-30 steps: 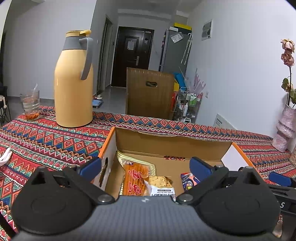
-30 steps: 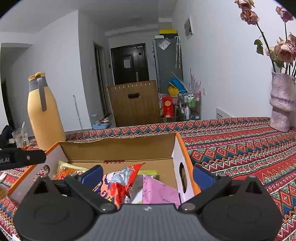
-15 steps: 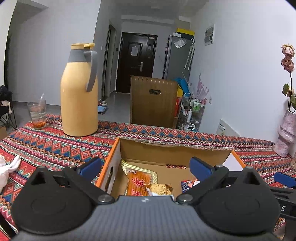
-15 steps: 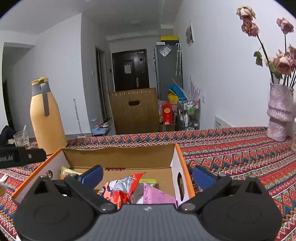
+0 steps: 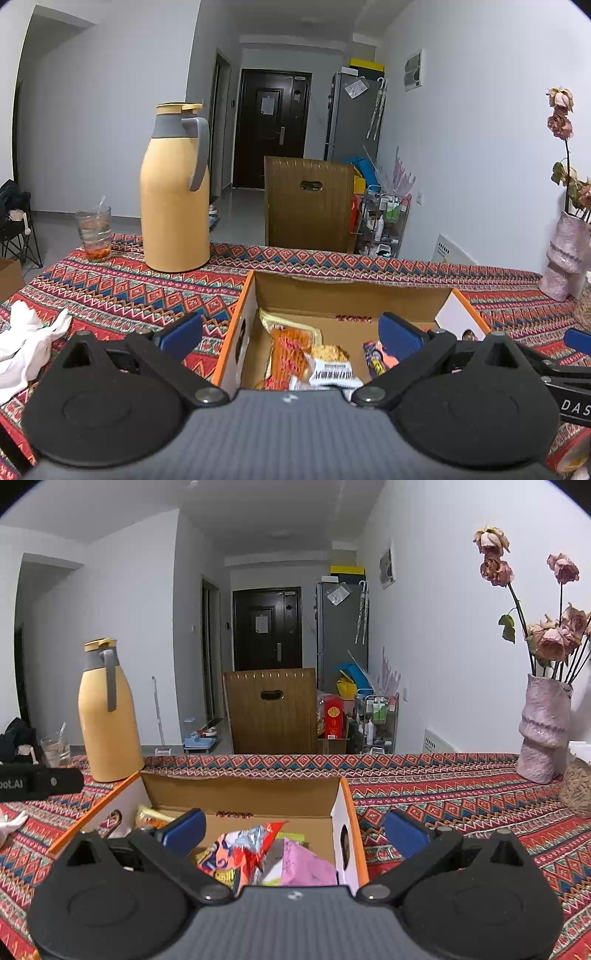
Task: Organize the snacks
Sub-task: 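Move the right tool back to the pile toward the oat crisp pack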
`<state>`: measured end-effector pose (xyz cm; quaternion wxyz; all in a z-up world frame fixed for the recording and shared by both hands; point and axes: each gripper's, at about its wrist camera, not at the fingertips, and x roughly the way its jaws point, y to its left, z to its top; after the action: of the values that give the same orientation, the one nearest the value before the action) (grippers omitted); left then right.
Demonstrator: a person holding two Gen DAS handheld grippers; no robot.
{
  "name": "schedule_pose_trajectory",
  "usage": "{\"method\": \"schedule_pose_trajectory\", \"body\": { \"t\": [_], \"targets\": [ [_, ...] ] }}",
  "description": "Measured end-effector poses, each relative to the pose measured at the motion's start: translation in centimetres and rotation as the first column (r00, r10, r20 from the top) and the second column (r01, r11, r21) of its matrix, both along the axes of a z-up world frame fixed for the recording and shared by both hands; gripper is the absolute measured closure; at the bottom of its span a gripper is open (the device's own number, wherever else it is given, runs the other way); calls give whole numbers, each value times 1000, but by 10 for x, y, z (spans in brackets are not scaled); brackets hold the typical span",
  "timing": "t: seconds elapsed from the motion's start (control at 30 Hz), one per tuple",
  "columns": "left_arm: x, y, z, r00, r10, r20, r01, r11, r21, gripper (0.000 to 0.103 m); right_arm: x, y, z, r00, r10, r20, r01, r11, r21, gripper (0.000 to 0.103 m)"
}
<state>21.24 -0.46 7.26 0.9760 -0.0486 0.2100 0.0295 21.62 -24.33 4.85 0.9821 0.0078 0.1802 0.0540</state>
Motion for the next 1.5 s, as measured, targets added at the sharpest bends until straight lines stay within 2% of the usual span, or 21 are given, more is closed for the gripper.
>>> {"method": "schedule_pose_trajectory", "body": {
  "t": [0.47, 0.9, 1.17, 1.5],
  "targets": [
    [-62, 3, -17, 999, -21, -34, 21, 1000, 15, 0, -68, -12, -19, 999, 28, -43, -29, 999, -23, 0],
    [-106, 22, -61, 992, -40, -116, 40, 999, 2, 0, -123, -20, -58, 989, 52, -140, -61, 997, -55, 0],
    [-119, 32, -94, 992, -33, -118, 28, 998, -48, 0, -143, -28, -78, 981, 47, -189, -56, 998, -41, 0],
    [-122, 31, -96, 996, -35, -87, 31, 999, -42, 0, -135, -32, -84, 977, 28, -209, -39, 998, -46, 0]
  ]
}}
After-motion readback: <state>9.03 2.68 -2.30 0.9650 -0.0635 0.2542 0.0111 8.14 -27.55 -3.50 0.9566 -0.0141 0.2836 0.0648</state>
